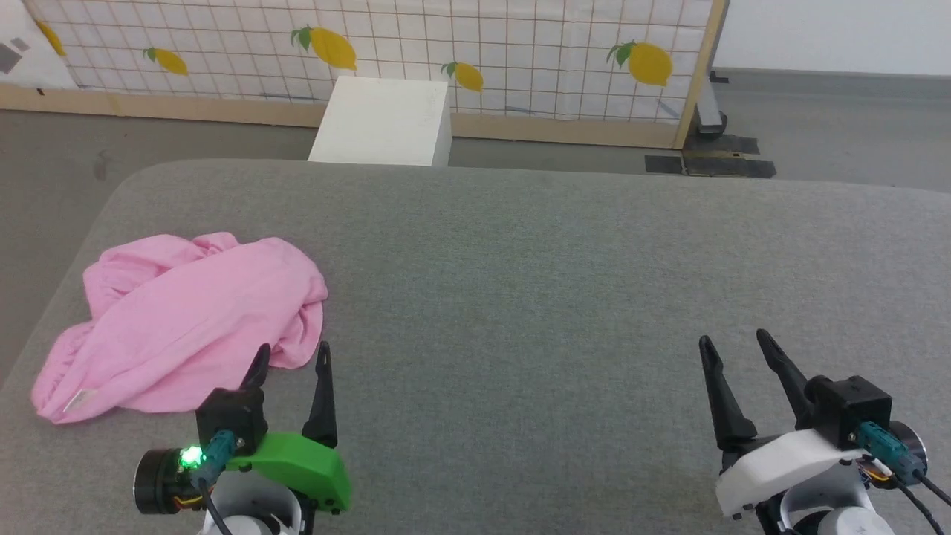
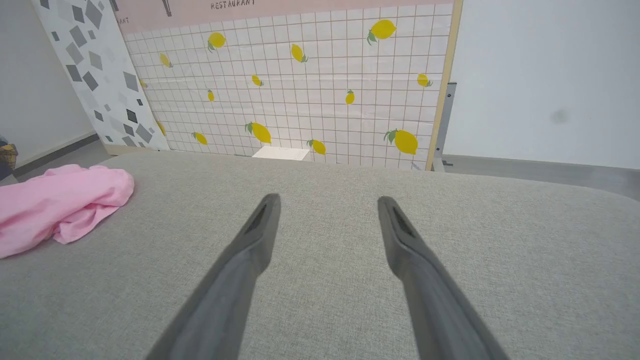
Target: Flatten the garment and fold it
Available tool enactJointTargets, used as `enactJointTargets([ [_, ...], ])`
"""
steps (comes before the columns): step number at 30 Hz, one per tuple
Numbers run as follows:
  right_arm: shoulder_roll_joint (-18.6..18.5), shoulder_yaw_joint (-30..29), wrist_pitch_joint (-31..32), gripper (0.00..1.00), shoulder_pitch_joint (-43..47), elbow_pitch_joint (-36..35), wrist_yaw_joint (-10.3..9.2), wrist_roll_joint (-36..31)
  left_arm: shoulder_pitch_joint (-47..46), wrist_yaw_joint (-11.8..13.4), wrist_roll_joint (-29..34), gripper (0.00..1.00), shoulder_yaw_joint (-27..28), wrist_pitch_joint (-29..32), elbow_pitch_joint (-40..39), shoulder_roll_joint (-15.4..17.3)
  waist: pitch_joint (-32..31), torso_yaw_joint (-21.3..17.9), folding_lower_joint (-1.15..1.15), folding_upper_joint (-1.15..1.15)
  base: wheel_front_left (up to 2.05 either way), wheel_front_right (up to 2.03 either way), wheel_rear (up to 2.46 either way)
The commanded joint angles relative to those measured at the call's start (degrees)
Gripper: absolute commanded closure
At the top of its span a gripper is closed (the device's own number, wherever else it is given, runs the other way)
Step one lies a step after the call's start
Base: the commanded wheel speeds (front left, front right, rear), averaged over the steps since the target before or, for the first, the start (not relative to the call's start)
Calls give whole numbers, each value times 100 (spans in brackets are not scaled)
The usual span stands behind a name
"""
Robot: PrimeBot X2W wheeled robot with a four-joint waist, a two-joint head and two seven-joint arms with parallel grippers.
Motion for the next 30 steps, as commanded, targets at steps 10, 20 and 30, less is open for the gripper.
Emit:
enactJointTargets([
  [10, 1, 50, -164, 0, 123, 147, -3, 191, 31, 92, -100, 0, -36, -161, 83, -4, 12, 356, 0, 0, 0, 0, 0],
  [20, 1, 104, -282, 0, 111, 282, -3, 368, 37, 134, -225, 0, -61, -279, 156, -6, 41, 682, 0, 0, 0, 0, 0],
  [30, 1, 172, -403, 0, 118, 432, -4, 532, 57, 179, -328, 0, -93, -399, 234, -9, 49, 984, 0, 0, 0, 0, 0],
])
